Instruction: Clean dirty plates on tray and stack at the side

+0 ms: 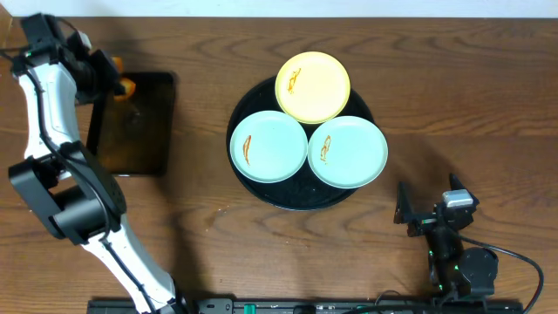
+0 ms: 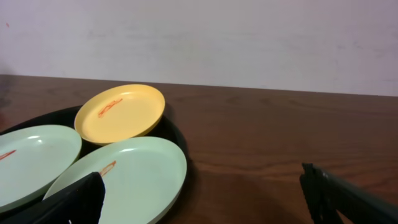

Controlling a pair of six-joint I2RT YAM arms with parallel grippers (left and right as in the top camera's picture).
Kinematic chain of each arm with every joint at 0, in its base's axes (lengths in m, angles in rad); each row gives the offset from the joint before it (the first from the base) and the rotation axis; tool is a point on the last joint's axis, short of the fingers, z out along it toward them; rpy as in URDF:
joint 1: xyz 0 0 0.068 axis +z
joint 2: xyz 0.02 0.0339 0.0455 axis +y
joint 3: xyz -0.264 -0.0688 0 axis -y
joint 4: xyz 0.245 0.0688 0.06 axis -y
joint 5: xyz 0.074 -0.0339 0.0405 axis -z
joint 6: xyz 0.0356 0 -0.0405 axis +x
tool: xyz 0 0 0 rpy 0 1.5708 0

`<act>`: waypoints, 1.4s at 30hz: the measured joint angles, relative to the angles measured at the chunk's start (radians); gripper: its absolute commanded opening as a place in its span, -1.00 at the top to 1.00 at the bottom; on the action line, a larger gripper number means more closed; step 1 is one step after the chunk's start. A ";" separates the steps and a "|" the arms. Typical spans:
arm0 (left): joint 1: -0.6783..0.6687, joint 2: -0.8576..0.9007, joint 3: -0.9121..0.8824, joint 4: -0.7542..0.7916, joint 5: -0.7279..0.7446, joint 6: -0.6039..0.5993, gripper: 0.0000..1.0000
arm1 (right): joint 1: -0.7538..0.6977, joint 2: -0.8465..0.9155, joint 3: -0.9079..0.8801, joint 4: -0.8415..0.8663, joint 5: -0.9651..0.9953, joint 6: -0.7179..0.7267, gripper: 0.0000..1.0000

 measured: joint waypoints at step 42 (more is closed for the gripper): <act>0.157 0.031 -0.018 -0.166 0.417 -0.298 0.85 | 0.000 0.000 0.000 0.000 0.000 0.000 -0.98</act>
